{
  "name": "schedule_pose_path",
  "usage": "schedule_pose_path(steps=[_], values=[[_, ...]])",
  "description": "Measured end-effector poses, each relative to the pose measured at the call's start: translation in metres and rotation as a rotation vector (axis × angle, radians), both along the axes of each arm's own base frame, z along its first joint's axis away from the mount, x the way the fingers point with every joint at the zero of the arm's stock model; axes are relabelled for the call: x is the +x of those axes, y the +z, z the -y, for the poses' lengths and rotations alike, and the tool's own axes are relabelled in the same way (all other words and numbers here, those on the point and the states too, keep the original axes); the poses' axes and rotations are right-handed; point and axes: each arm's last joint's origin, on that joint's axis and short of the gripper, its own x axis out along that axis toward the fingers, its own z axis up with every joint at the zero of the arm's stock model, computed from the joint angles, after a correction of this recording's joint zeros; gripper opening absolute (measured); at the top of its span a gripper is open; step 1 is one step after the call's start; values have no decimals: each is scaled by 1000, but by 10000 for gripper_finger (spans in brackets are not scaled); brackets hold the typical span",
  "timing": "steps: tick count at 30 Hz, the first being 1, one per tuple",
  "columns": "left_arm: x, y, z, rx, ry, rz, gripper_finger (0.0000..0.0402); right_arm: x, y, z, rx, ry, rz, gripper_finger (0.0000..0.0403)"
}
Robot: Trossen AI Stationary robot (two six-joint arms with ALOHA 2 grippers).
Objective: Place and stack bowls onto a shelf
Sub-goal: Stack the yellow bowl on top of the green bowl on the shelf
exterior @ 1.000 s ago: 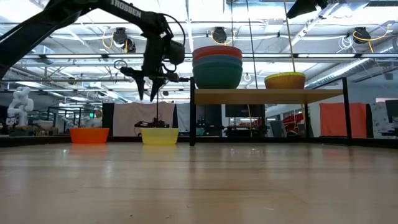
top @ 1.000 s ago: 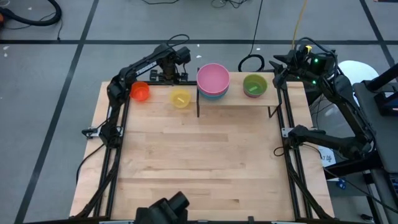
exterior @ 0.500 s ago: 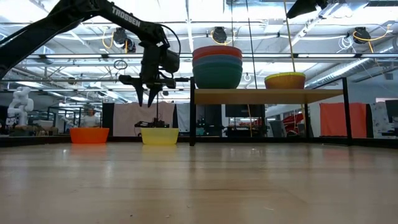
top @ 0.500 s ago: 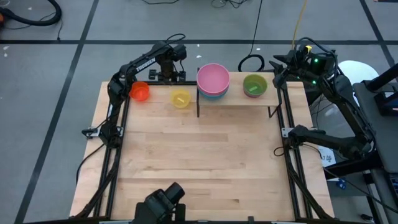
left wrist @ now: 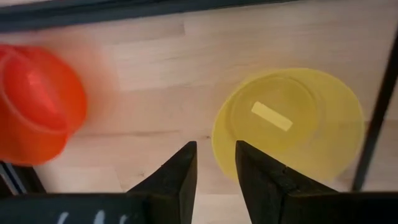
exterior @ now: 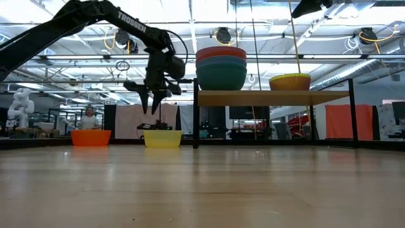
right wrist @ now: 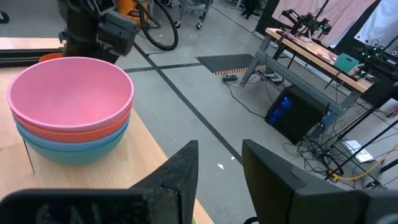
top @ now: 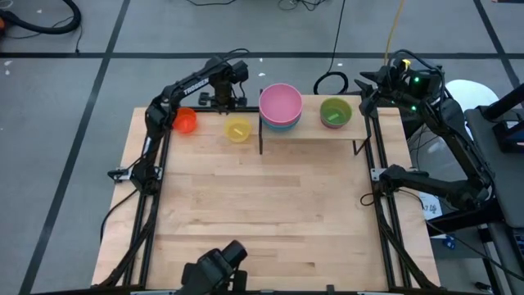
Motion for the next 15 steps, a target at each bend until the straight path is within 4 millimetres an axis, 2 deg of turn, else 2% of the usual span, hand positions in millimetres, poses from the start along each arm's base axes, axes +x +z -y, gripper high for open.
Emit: schedule_pose_path(steps=[5, 15], values=[[8, -12, -1, -4, -75, -3, 115, 0, 0, 0, -2, 0, 1, 118], [17, -36, -8, -13, -83, -11, 115, 0, 1, 0, -5, 0, 3, 118]])
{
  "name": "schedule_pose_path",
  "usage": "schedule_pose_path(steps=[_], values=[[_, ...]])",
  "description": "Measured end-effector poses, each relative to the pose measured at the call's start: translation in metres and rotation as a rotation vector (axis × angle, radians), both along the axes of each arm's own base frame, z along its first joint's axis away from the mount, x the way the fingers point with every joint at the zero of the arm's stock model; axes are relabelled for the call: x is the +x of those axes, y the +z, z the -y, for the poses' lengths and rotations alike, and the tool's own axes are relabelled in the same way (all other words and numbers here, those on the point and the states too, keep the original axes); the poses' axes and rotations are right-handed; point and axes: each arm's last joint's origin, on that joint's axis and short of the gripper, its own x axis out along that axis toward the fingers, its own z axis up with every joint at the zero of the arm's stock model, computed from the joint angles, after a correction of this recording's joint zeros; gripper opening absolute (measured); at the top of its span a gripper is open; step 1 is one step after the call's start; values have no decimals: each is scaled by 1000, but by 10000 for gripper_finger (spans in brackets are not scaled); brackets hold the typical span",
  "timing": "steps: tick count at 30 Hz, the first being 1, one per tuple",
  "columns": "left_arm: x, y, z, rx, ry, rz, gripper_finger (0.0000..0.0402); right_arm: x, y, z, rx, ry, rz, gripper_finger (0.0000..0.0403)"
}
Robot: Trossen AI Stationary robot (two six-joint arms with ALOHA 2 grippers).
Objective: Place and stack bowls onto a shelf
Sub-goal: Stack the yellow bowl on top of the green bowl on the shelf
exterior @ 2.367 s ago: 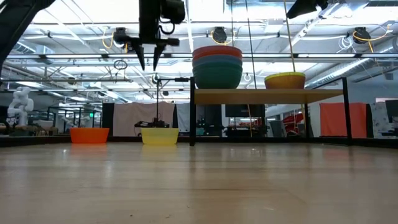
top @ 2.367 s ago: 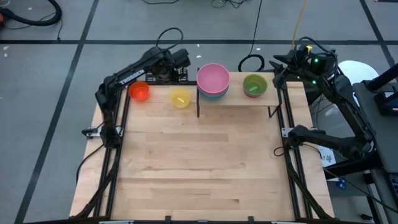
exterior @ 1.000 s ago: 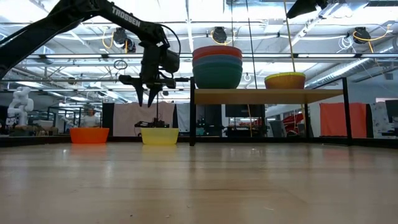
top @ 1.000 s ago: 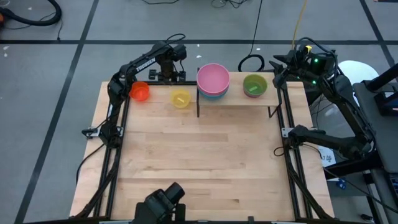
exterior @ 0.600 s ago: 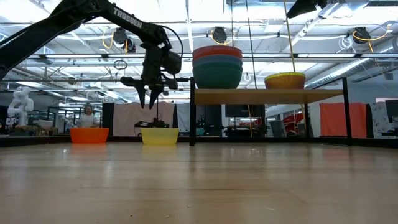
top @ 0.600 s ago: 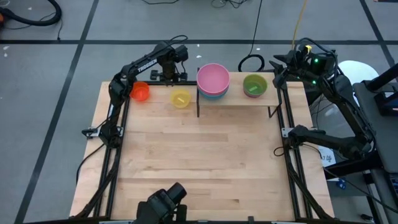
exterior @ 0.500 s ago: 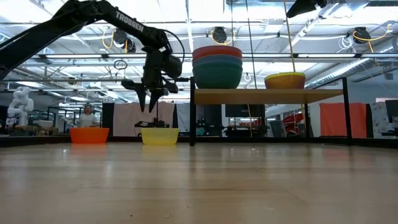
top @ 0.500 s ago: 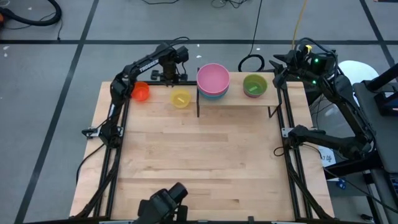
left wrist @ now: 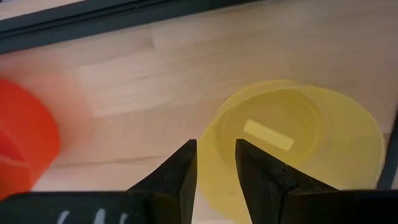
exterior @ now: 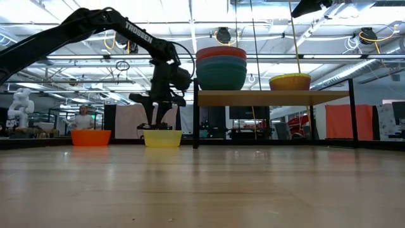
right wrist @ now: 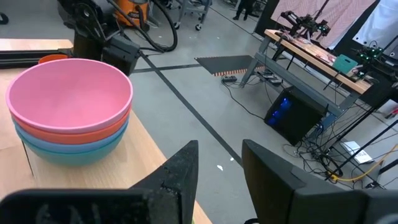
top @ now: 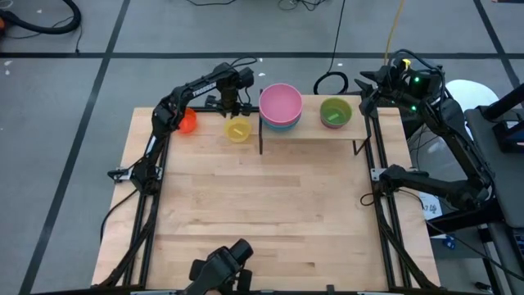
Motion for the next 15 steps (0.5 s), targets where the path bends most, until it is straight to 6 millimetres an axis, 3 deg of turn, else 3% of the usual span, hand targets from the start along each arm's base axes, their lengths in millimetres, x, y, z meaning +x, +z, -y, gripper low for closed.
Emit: schedule_pose_path(steps=[15], values=[[2, -5, -4, 11, -53, 17, 115, 0, 1, 0, -23, 8, -14, 118]])
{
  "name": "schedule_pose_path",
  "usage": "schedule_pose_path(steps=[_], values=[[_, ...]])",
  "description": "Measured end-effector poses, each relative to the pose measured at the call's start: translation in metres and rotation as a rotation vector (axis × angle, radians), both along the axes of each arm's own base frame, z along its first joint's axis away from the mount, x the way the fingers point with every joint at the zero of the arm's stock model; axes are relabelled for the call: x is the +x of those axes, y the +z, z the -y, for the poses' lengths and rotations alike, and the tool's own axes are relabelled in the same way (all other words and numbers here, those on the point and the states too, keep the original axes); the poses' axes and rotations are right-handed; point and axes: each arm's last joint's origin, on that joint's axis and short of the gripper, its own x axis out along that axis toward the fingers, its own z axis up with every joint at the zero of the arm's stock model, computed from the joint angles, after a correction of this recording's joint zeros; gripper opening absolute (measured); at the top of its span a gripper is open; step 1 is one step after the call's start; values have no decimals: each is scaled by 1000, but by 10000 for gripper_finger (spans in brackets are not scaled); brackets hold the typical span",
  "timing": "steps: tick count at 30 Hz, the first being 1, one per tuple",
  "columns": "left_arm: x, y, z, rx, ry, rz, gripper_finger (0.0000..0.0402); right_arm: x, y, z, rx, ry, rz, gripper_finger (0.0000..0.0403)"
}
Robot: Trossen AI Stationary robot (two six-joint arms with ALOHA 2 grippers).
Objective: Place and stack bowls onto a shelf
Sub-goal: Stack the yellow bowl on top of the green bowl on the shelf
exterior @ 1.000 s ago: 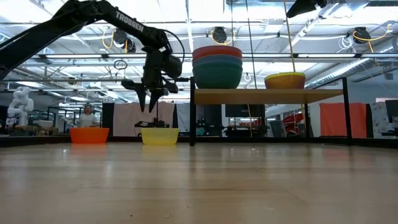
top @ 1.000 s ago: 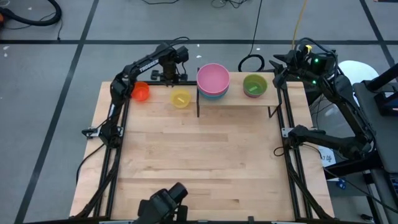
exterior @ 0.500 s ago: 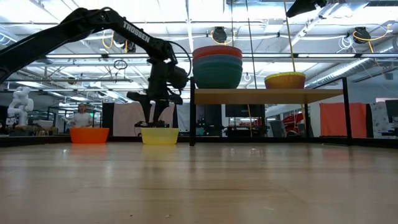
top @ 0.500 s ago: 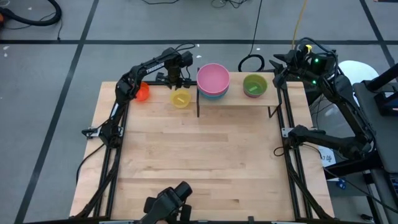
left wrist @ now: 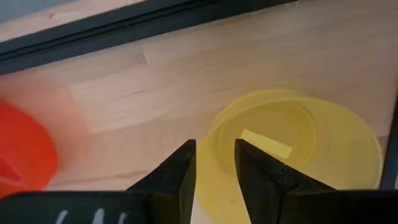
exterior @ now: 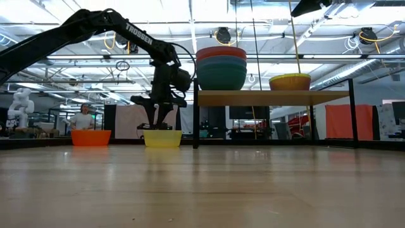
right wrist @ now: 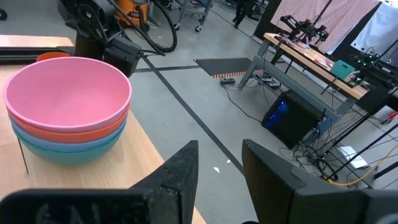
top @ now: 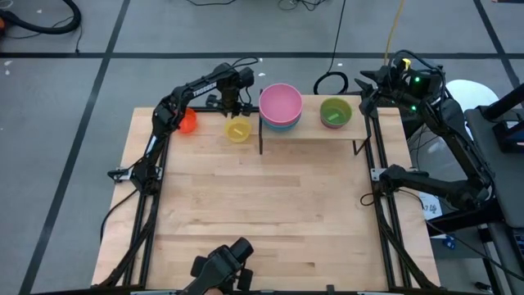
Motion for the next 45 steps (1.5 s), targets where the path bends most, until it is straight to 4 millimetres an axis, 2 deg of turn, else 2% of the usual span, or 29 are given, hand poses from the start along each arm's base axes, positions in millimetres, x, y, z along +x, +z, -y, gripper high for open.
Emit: schedule_pose_path(steps=[5, 13, 16, 23, 28, 31, 34, 39, 45], values=[[0, -4, -1, 8, -22, 9, 115, 0, 0, 0, 0, 0, 0, 118], [-9, -45, 9, -62, -34, -59, 115, 0, 0, 0, 0, 0, 0, 118], [-11, -54, 12, -78, -38, -73, 107, 0, 1, 0, -16, 4, -4, 118], [-8, -52, 14, -71, -76, -56, 13, 0, 1, 0, -21, 6, -10, 118], [-8, -47, 12, -58, -111, -43, 8, 0, 1, 0, -20, 6, -9, 118], [-11, -35, 11, -22, -115, -38, 6, 0, 1, 0, -18, 6, -9, 118], [-20, -14, 8, 54, -105, -50, 6, 0, 1, 0, -18, 6, -8, 118], [-42, 37, 12, 189, -77, -66, 5, 0, 1, 0, -18, 5, -8, 118], [-74, 104, 28, 349, 13, -14, 4, 0, 1, 0, -18, 5, -8, 118]])
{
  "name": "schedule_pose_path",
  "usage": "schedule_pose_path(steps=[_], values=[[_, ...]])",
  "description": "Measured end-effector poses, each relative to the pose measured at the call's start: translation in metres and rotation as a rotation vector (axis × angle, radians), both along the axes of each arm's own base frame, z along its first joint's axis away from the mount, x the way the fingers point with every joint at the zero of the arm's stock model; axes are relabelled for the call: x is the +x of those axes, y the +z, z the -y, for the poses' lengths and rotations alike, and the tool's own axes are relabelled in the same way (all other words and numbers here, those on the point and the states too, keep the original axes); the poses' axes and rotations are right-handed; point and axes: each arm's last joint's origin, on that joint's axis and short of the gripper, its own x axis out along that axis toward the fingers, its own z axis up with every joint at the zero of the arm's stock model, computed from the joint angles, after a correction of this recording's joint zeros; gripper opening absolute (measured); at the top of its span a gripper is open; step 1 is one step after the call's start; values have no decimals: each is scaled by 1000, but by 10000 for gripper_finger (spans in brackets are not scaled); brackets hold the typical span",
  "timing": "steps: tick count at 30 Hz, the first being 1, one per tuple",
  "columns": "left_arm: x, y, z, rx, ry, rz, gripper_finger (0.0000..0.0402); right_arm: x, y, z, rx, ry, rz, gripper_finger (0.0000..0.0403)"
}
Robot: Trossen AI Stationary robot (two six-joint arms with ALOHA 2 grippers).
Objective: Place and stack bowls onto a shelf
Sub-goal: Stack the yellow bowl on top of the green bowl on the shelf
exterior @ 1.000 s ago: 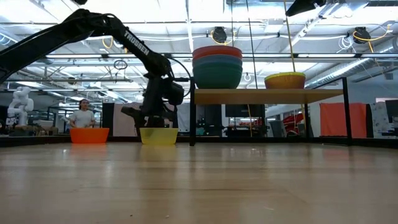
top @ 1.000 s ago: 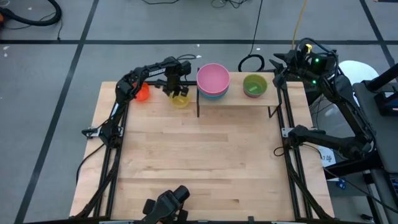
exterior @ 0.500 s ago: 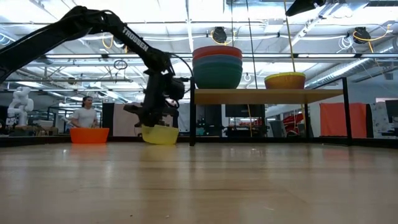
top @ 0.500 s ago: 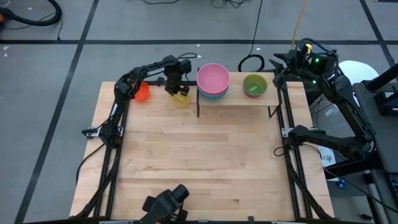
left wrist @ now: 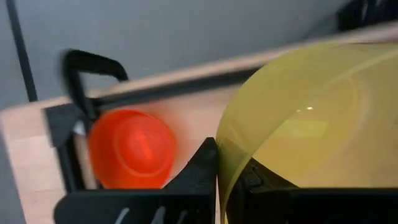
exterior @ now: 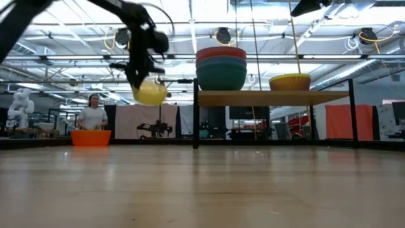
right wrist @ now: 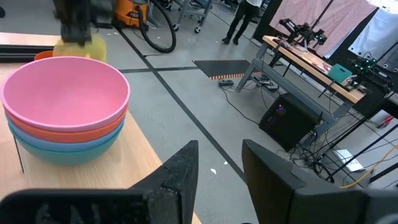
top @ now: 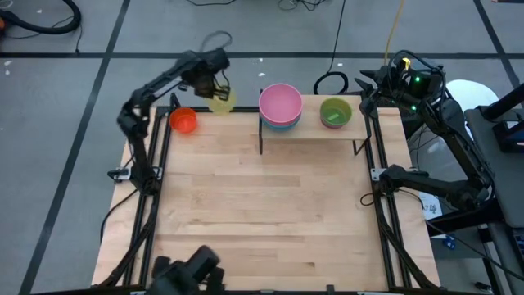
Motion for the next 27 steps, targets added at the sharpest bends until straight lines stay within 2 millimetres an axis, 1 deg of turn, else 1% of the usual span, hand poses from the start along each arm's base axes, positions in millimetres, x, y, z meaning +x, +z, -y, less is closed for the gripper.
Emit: schedule_pose_path(steps=[3, 6, 9, 12, 16, 21, 27], values=[[-14, 33, 15, 120, 44, 34, 4, 0, 0, 0, 1, 0, 0, 118], [-23, 62, 36, 232, 56, 67, 4, 0, 0, 0, 1, 0, 0, 118], [-28, 86, 59, 330, 53, 104, 4, 0, 0, 0, 18, -4, 19, 118], [-26, 105, 83, 430, 23, 142, 3, 3, 1, 2, 72, 14, 93, 118], [-11, 119, 112, 541, -44, 200, 3, 11, 1, 6, 151, 128, 182, 118], [13, 126, 146, 657, -130, 242, 3, 23, 2, 10, 225, 315, 249, 118], [40, 136, 183, 810, -194, 318, 3, 42, 1, 7, 208, 452, 240, 114]])
